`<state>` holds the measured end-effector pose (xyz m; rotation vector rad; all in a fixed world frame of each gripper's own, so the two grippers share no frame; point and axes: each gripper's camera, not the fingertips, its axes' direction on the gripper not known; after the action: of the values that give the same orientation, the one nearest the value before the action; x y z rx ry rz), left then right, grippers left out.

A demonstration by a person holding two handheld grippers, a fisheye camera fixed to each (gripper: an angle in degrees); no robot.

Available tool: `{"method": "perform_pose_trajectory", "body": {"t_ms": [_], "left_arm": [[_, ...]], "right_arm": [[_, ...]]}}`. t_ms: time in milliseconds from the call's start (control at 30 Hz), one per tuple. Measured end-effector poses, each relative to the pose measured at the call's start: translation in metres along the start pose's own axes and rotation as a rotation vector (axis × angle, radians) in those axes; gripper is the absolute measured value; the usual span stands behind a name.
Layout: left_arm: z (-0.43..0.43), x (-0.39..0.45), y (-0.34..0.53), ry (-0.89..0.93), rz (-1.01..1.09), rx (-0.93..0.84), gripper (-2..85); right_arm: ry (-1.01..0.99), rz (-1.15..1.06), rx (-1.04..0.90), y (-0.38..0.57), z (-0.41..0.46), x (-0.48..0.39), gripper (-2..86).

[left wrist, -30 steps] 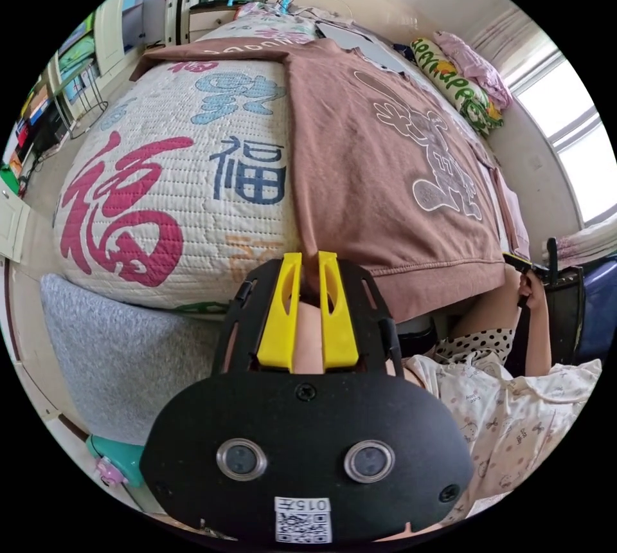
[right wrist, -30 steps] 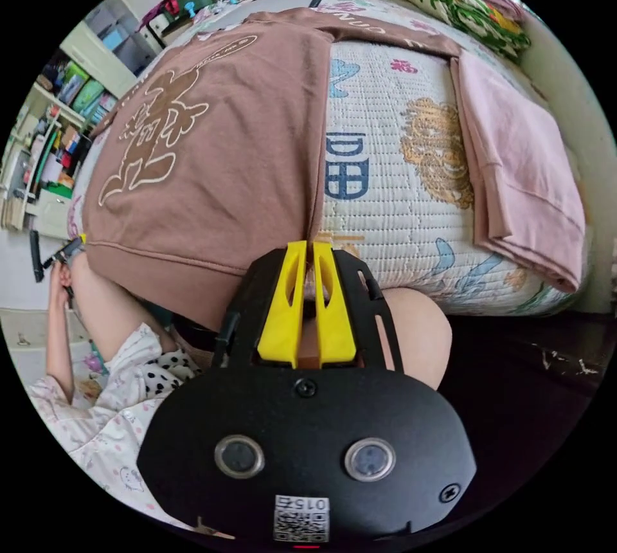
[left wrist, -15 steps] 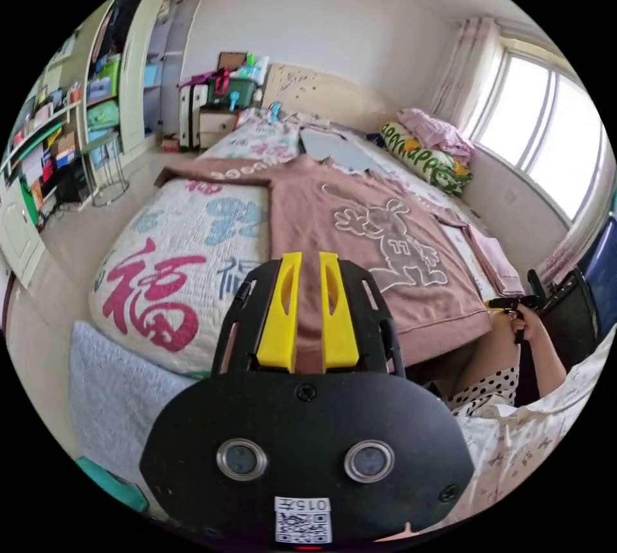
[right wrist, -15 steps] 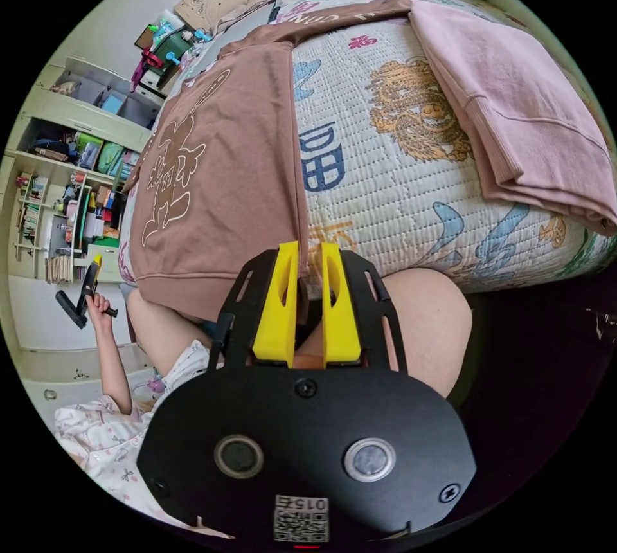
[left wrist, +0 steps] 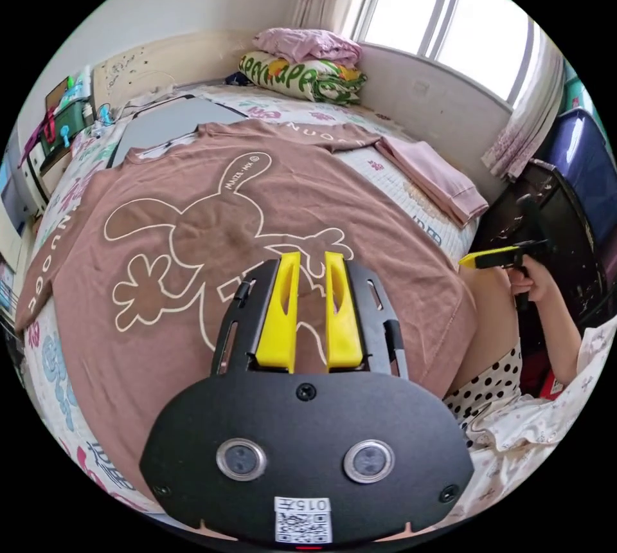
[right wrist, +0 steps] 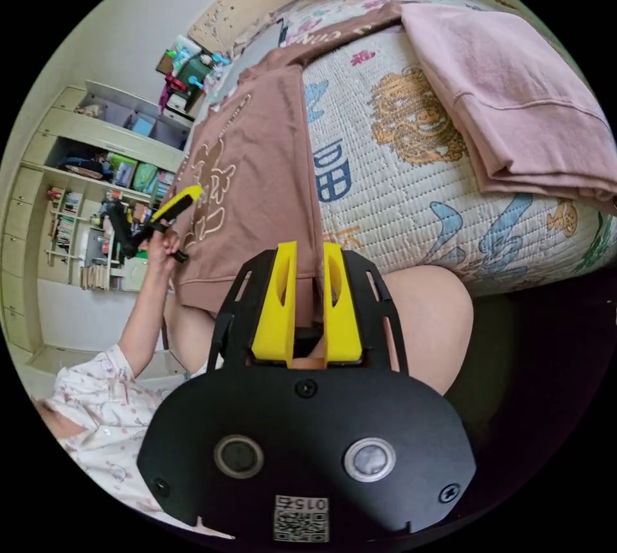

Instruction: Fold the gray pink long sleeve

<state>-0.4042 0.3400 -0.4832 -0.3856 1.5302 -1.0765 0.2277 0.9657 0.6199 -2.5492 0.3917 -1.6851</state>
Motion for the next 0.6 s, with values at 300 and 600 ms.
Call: {"method": "perform_pose_trajectory", "body": {"t_ms": [300,600], "left_arm": [[0.015,0.019,-0.045,-0.049,0.089,-0.119,8.9],[-0.003,0.018,-0.079,-0.074,0.102,-0.121,9.1]], "right_arm": [[-0.275,0.187,0.503,-0.066,-0.088,0.054,7.8],[-0.317,0.418,0.477,-0.267,-0.031,0.064,13.4]]}}
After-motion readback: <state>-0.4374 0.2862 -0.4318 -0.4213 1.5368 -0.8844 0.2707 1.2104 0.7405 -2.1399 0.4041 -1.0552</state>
